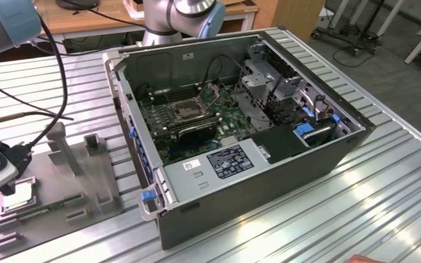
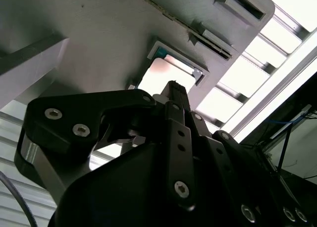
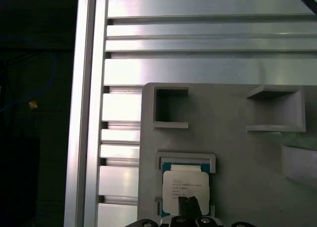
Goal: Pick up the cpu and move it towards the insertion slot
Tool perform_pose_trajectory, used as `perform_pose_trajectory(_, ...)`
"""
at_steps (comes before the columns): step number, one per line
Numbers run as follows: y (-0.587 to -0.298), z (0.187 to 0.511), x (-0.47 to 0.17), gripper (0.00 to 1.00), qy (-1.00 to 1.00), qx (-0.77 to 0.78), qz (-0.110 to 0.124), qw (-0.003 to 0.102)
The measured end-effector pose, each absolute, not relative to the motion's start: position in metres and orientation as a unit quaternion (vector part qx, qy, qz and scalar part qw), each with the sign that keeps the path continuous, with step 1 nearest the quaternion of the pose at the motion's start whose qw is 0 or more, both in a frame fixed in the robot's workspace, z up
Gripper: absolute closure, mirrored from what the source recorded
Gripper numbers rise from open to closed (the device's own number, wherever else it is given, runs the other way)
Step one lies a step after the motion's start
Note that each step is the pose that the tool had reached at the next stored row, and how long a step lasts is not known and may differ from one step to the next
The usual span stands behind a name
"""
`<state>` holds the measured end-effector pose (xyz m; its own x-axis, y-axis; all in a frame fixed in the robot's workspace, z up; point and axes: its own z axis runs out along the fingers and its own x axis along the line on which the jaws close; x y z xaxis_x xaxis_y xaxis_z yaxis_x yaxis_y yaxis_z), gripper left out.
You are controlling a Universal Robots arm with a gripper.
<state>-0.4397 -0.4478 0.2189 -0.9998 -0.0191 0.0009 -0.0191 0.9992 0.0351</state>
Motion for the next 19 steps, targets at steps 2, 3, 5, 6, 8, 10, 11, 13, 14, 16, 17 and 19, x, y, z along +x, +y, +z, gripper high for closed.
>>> perform_pose_trajectory(2,-0.4479,0.2182,-0.4397,0.89,-1.000,0.010,-0.017,0.001)
perform_pose_trajectory(3,-0.4479,0.2181,-0.4397,0.89,-1.000,0.010,-0.017,0.001)
perform_pose_trajectory(5,-0.4478,0.2179,-0.4397,0.89,-1.000,0.010,-0.018,0.001)
perform_pose_trajectory(6,-0.4478,0.2179,-0.4397,0.89,-1.000,0.010,-0.018,0.001)
perform_pose_trajectory(8,-0.4478,0.2179,-0.4397,0.89,-1.000,0.010,-0.018,0.001)
perform_pose_trajectory(10,-0.4478,0.2178,-0.4397,0.89,-1.000,0.010,-0.018,0.001)
perform_pose_trajectory(11,-0.4478,0.2178,-0.4397,0.89,-1.000,0.010,-0.018,0.001)
perform_pose_trajectory(13,-0.4478,0.2178,-0.4397,0.89,-1.000,0.010,-0.018,0.001)
perform_pose_trajectory(14,-0.4478,0.2178,-0.4397,0.89,-1.000,0.010,-0.018,0.001)
perform_pose_trajectory(16,-0.4478,0.2177,-0.4397,0.83,-1.000,0.010,-0.018,0.001)
perform_pose_trajectory(17,-0.4478,0.2177,-0.4397,0.83,-1.000,0.010,-0.018,0.001)
perform_pose_trajectory(19,-0.4478,0.2177,-0.4397,0.71,-1.000,0.010,-0.018,0.001)
